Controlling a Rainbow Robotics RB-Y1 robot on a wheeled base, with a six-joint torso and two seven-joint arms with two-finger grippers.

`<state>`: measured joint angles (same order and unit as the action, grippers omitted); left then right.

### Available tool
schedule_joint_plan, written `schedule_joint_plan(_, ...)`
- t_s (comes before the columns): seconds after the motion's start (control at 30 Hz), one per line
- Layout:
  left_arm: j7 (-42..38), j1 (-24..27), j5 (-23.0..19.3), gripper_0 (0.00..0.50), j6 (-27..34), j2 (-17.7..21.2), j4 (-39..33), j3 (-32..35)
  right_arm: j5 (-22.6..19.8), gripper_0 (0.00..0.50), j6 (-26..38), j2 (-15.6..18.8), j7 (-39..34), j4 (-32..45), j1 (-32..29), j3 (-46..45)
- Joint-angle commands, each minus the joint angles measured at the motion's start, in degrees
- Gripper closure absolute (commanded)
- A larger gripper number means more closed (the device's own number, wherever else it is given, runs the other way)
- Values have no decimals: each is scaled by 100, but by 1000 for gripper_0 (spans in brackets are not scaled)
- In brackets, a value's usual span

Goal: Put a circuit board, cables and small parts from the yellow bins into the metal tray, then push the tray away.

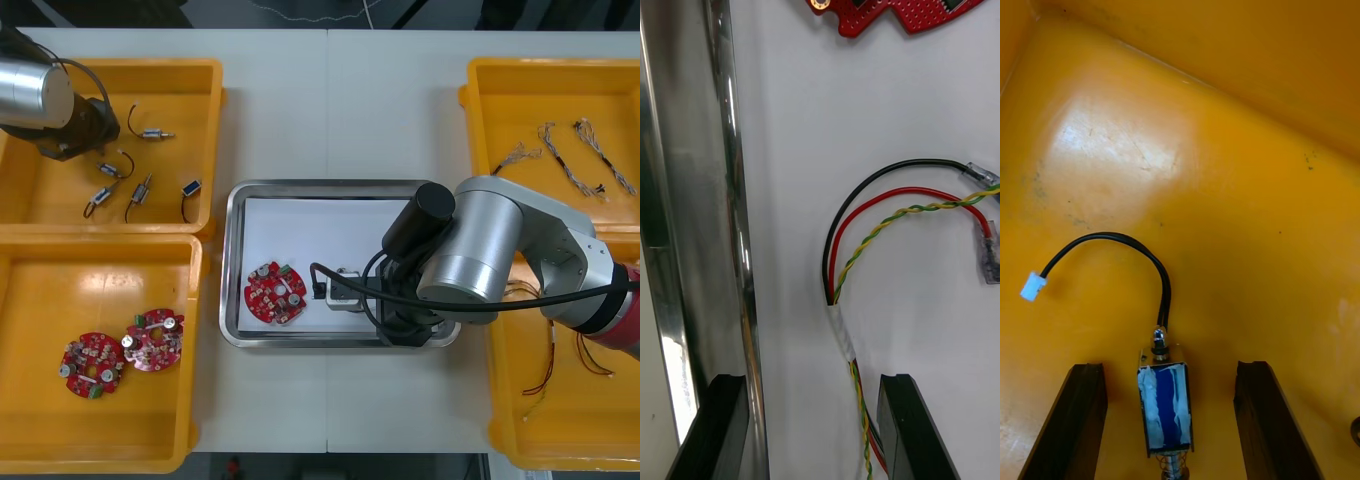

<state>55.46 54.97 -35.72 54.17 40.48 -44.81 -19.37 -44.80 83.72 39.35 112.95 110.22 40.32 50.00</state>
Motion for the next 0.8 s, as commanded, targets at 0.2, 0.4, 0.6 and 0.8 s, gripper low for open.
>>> schedule_joint_plan(0.2, 676, 163, 21, 500, -56, -93, 104, -49, -143, 0, 48, -16, 25, 52, 160, -113)
schedule_joint_plan(0.4, 720, 163, 4, 499, 155, 4, 34, 83, -134, 0, 453, -51, 25, 342, 169, -535)
schedule_joint_plan(0.6, 799, 163, 4, 500, 1016, 206, -485, 549, -152, 0, 1226, -235, 25, 702, 169, -1177)
schedule_joint_plan(0.8, 817, 163, 39, 499, 1913, 381, -1179, 848, -178, 0, 2122, -490, 25, 913, 169, -1854)
